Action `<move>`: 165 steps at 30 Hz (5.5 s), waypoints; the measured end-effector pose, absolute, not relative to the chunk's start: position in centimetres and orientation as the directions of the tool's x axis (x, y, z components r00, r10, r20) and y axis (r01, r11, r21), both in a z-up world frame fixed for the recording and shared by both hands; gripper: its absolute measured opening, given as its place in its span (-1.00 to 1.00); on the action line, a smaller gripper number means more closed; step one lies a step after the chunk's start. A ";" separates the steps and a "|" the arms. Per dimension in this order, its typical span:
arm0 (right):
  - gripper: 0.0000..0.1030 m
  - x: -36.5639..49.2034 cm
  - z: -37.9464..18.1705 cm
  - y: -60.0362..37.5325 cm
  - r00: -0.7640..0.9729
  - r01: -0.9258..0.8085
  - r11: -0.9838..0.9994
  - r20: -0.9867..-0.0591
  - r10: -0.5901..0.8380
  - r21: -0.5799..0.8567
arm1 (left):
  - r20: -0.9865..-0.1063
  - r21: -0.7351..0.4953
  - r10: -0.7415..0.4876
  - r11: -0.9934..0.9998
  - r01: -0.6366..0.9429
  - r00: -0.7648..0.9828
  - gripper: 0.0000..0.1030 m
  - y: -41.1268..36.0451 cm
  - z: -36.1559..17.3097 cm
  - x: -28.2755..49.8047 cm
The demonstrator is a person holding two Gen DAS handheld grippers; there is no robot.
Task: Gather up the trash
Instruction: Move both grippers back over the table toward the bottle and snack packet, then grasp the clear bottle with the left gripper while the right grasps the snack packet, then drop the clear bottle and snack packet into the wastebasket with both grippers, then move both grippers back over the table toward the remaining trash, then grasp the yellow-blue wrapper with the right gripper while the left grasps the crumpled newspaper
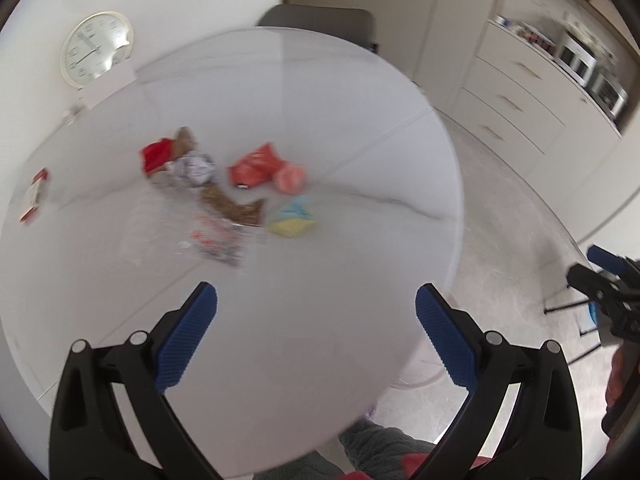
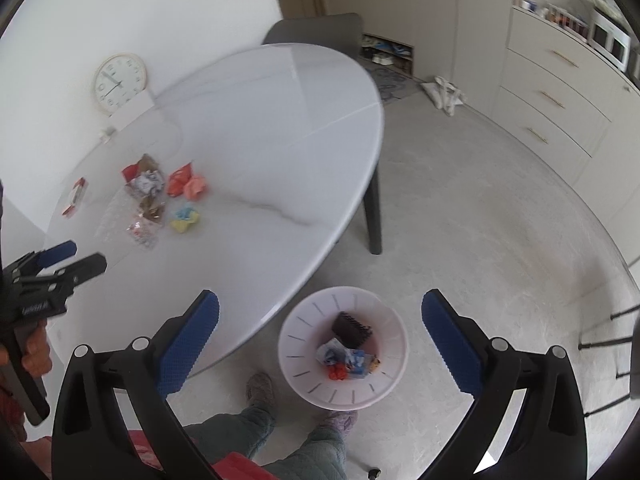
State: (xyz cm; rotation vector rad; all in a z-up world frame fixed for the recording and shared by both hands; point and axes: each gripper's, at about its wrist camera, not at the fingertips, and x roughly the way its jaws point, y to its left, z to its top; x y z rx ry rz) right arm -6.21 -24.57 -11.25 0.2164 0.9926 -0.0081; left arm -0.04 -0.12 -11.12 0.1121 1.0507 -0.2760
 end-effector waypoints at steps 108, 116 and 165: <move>0.80 -10.7 -25.3 -35.9 0.369 0.285 0.934 -0.924 0.102 0.217 | -0.971 -0.006 -0.178 0.691 0.723 0.162 0.31 -21.4 -23.8 -7.9; 0.80 -12.1 -21.8 -37.4 0.414 0.297 0.931 -0.907 0.074 0.211 | -0.963 -0.011 -0.184 0.758 0.653 0.196 0.61 -20.5 -22.9 -6.2; 0.60 11.8 -20.9 -5.1 0.444 -0.134 0.985 -0.883 0.154 0.104 | -0.862 -0.032 -0.134 0.977 0.212 0.488 0.85 12.4 -11.4 7.6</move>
